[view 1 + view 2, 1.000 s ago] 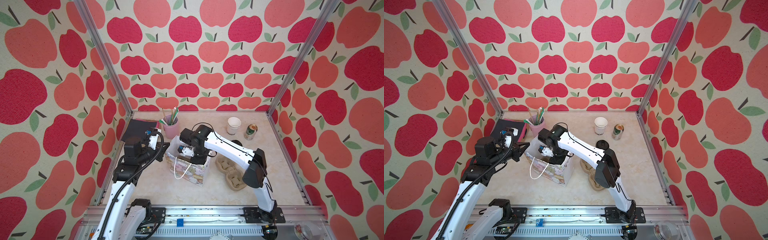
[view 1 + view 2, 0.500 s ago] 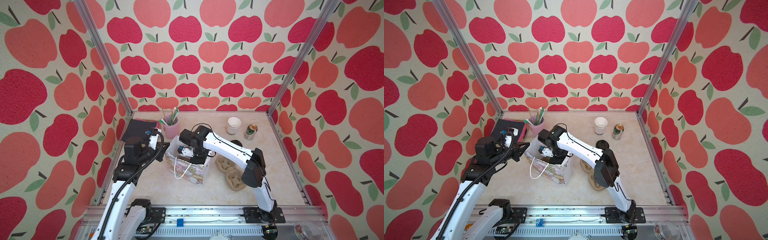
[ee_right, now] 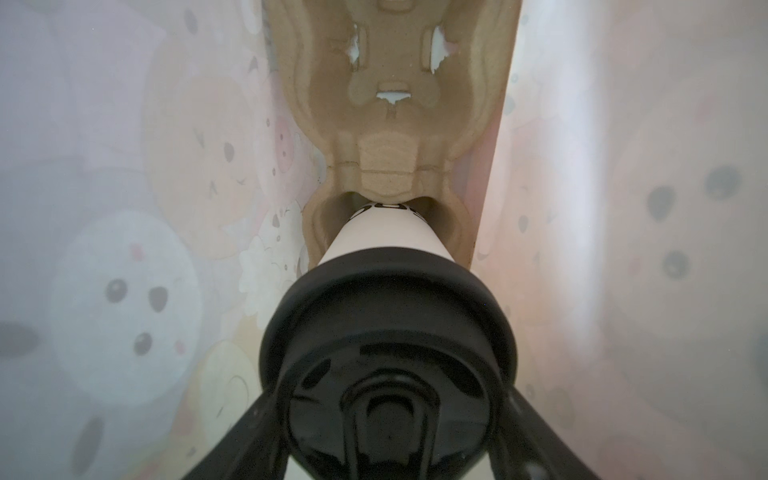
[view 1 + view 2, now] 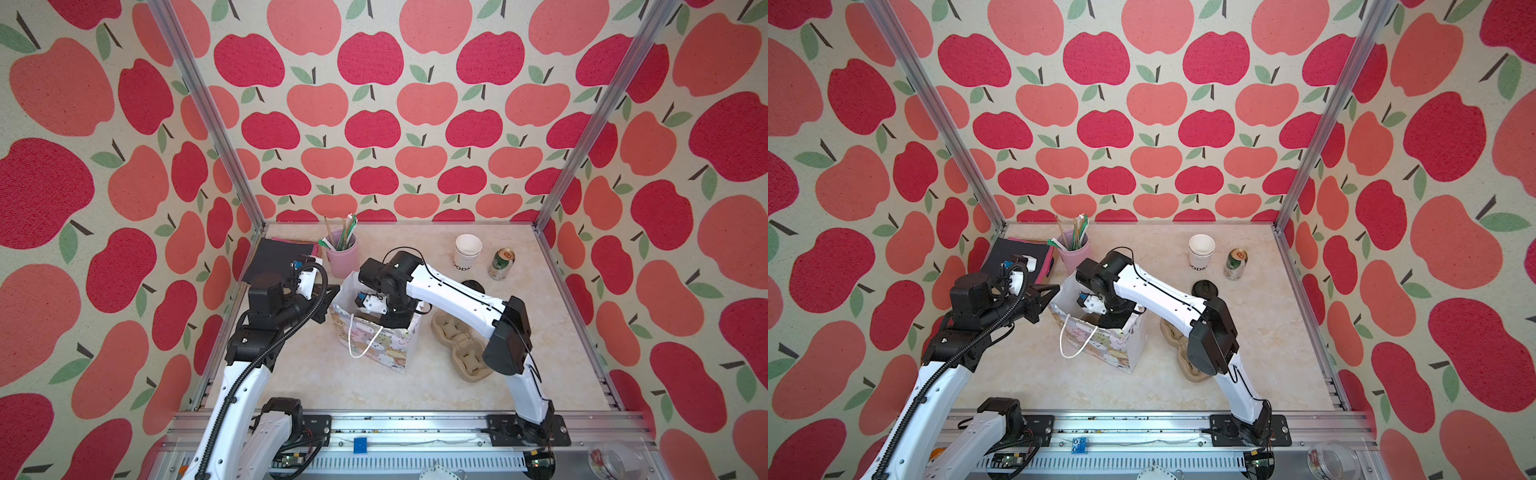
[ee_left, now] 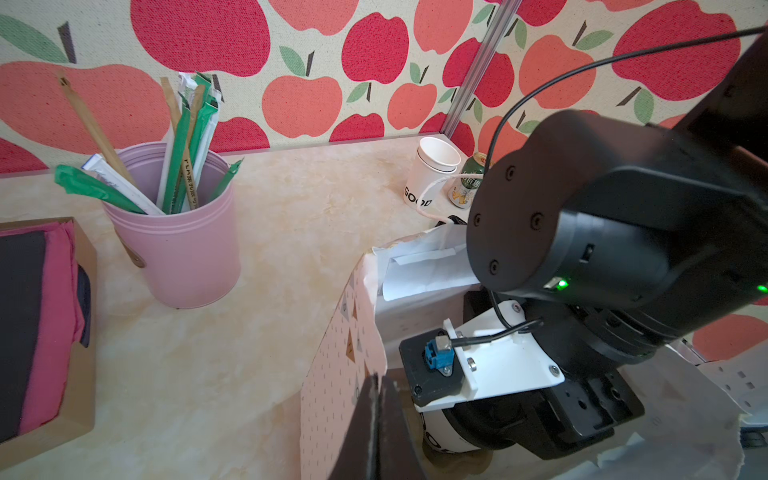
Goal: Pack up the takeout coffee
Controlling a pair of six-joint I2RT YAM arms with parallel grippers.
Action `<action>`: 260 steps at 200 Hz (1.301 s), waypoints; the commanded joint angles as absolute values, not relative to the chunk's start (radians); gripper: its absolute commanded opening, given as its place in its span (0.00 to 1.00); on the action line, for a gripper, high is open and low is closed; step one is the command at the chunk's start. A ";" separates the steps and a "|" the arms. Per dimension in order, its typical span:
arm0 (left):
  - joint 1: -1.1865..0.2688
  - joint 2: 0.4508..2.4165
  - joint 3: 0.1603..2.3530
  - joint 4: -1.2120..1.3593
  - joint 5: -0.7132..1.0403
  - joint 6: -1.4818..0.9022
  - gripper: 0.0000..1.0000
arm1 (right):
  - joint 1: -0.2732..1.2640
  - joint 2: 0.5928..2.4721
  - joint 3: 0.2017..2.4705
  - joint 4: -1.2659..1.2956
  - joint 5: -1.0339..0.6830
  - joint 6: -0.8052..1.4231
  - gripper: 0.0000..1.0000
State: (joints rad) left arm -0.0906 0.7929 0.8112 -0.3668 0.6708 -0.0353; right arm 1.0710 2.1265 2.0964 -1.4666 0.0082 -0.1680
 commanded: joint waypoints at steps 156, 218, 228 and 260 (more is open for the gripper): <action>-0.100 0.798 0.839 -0.405 0.675 -0.014 0.06 | 1.078 2.135 2.131 -1.517 0.015 -0.169 0.63; -0.100 0.798 0.839 -0.406 0.673 -0.014 0.06 | 1.089 2.128 2.165 -1.526 0.023 -0.167 0.70; -0.100 0.798 0.839 -0.406 0.673 -0.014 0.06 | 1.093 2.126 2.173 -1.527 0.023 -0.168 0.71; -0.100 0.798 0.839 -0.407 0.672 -0.014 0.06 | 1.097 2.124 2.199 -1.534 0.026 -0.170 0.77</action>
State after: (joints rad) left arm -0.0944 0.7929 0.8120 -0.3672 0.6708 -0.0322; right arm 1.0889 2.1265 2.1582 -1.4994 0.0170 -0.1680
